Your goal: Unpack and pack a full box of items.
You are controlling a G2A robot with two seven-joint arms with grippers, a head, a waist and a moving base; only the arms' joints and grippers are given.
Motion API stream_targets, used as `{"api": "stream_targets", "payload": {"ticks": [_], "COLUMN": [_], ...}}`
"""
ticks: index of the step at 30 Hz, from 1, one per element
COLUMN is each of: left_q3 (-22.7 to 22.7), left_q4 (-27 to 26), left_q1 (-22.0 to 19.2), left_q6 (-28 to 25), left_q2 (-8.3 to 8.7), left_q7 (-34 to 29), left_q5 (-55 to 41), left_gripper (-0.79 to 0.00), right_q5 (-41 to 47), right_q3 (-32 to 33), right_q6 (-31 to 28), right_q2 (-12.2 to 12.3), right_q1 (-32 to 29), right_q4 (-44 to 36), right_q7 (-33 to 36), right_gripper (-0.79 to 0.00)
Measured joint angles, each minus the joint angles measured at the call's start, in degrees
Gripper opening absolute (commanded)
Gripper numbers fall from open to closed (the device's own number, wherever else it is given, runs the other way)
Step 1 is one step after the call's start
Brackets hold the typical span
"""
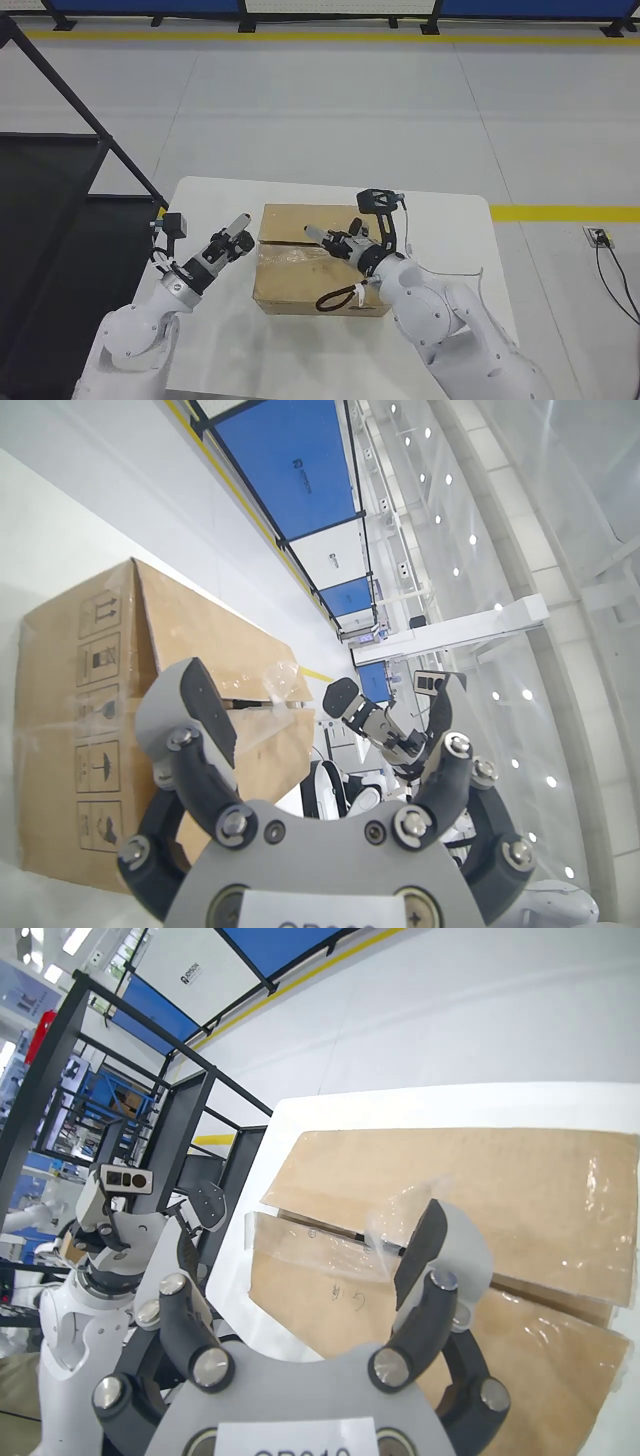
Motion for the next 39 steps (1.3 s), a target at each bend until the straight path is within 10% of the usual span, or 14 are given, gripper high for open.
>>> {"api": "stream_targets", "payload": {"ticks": [7,19,27,39], "left_q3": [2.5,5.1,5.1,5.2], "left_q4": [10.5,17.9,17.1,16.0], "left_q1": [-8.0,-12.3,-11.6,-10.8], "left_q6": [3.1,1.0,0.0,-0.3], "left_q2": [0.41,0.77,1.15,1.76], "left_q7": [-10.1,-12.2,-12.8,-13.0], "left_q5": [-4.4,-6.0,-8.0,-9.8], "left_gripper": [0.000,0.000,0.000,0.000], "right_q5": [-27.8,-29.8,-32.6,-34.4], "right_q3": [-5.9,-9.0,-13.4,-16.3], "right_q6": [5.4,-2.6,-4.1,-4.3], "right_q2": [0.2,-0.5,-2.9,-6.1], "right_q1": [3.5,6.9,13.3,16.9], "right_q4": [0.3,4.2,9.4,13.7], "right_q7": [9.8,16.2,25.5,30.4], "right_gripper": [0.000,-0.009,-0.394,-0.459]}}
